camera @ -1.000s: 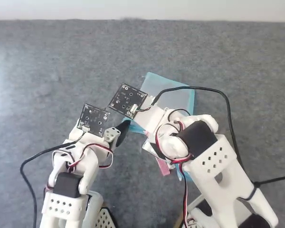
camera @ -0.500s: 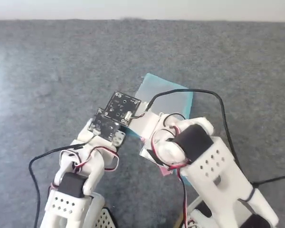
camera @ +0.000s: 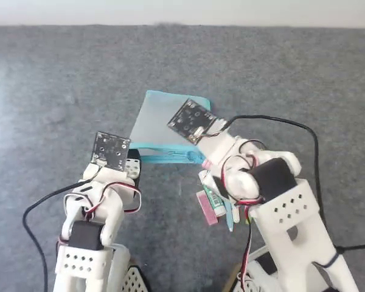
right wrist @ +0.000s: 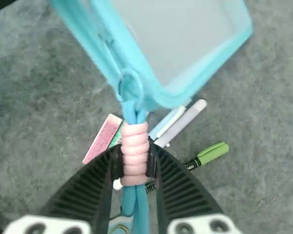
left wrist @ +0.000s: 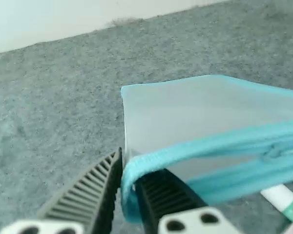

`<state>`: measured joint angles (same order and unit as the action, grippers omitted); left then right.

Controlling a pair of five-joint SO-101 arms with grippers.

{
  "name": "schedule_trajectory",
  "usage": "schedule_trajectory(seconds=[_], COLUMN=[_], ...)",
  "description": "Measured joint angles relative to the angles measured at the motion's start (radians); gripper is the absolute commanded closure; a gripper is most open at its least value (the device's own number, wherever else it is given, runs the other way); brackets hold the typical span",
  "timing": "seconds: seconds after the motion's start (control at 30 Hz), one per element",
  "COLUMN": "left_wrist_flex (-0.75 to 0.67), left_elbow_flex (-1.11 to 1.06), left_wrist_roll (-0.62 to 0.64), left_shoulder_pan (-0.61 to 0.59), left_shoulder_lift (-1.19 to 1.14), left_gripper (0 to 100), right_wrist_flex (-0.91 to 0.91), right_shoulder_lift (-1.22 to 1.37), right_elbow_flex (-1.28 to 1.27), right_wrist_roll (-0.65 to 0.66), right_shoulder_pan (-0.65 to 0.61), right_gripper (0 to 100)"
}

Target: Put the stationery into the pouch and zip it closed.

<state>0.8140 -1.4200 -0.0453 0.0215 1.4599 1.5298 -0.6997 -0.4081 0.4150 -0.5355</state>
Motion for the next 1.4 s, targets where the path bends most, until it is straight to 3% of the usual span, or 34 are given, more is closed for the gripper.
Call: schedule_trajectory(seconds=[0.4,0.67,0.9,0.97,1.1,1.2,1.4], left_wrist_flex=[0.0,0.0,-0.043,-0.058,-0.064,-0.064,-0.064], left_elbow_flex=[0.0,0.0,0.0,0.0,0.0,0.0,0.0], left_wrist_roll=[0.026,0.032,0.077,0.086,0.089,0.103,0.129], left_shoulder_pan=[-0.074,-0.08,-0.083,-0.083,-0.075,-0.064,-0.097], left_shoulder_lift=[0.0,0.0,0.0,0.0,0.0,0.0,0.0], left_gripper=[99,99,99,99,99,99,99], right_wrist_flex=[-0.029,-0.035,0.075,0.109,0.184,0.213,0.221], right_shoulder_lift=[0.0,0.0,-0.041,-0.097,-0.236,-0.33,-0.328], right_elbow_flex=[0.0,0.0,-0.002,0.0,0.002,0.002,-0.002], right_wrist_roll=[0.038,0.041,0.041,0.038,0.037,0.028,0.02], right_shoulder_pan=[0.126,0.137,-0.035,-0.115,-0.245,-0.265,-0.161], right_gripper=[99.2,99.2,98.8,92.9,70.1,57.5,54.2])
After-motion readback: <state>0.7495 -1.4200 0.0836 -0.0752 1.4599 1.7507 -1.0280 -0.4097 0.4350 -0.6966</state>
